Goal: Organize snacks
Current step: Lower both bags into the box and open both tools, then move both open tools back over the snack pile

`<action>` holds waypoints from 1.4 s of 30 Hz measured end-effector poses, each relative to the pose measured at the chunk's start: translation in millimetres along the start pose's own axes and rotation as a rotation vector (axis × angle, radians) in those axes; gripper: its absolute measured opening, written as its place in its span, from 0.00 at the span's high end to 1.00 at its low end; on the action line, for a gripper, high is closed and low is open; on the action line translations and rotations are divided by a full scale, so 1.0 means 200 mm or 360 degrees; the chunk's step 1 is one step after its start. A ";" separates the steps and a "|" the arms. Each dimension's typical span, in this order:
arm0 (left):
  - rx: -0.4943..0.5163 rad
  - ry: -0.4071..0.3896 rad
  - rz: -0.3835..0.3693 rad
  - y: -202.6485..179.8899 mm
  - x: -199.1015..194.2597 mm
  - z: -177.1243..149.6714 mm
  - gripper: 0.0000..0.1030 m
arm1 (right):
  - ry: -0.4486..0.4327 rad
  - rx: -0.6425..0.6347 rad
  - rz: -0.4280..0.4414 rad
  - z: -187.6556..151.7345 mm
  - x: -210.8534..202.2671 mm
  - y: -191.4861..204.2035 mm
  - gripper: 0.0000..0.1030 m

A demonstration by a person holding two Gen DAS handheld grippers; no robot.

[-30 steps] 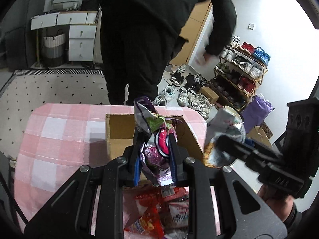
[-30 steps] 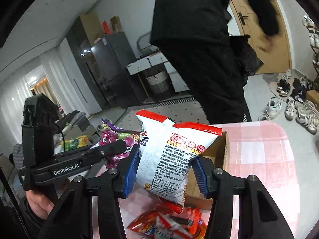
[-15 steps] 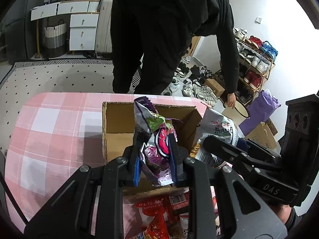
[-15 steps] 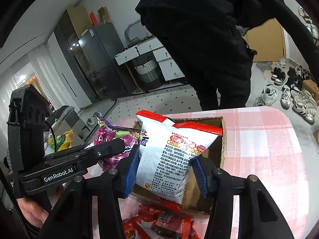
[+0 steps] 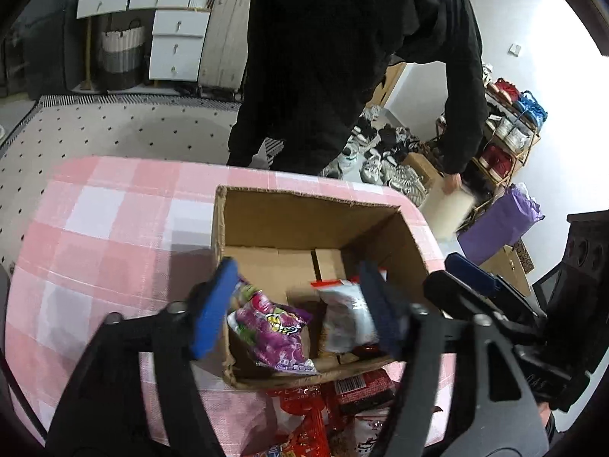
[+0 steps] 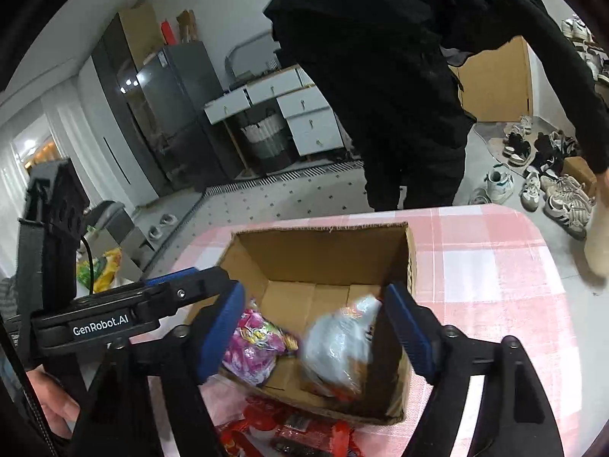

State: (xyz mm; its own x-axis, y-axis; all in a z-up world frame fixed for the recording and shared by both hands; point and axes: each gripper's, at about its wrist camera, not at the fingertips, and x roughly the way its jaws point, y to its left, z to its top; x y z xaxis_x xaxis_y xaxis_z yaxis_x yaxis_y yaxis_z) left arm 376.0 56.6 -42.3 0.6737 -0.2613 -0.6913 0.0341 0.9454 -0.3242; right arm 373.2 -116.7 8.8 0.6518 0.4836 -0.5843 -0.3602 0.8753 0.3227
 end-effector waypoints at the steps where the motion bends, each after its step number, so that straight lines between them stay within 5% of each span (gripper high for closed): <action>1: 0.0018 -0.0016 0.0030 0.00 -0.02 0.00 0.32 | -0.0014 -0.0003 -0.0007 0.00 -0.02 0.00 0.18; 15: 0.0095 -0.0153 0.0150 -0.12 -0.41 -0.09 0.29 | -0.0156 -0.0039 -0.0017 0.00 -0.36 0.00 0.12; 23: 0.0186 -0.0259 0.0236 -0.24 -0.69 -0.16 0.16 | -0.0239 -0.0077 -0.0033 -0.05 -0.57 0.07 0.05; 27: 0.0203 -0.0301 0.0247 -0.27 -0.81 -0.21 0.01 | -0.0255 -0.0096 -0.0034 -0.10 -0.66 0.10 0.05; 42: 0.0243 -0.0397 0.0245 -0.33 -1.15 -0.45 0.01 | -0.0271 -0.0158 -0.0042 -0.35 -0.88 0.22 0.02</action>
State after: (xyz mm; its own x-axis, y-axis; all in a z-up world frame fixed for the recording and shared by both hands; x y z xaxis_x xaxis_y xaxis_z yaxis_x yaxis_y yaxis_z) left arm 153.2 37.1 80.3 0.8388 -0.0750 -0.5392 0.0151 0.9933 -0.1146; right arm 195.8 -163.3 74.3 0.7621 0.4610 -0.4546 -0.4002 0.8874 0.2289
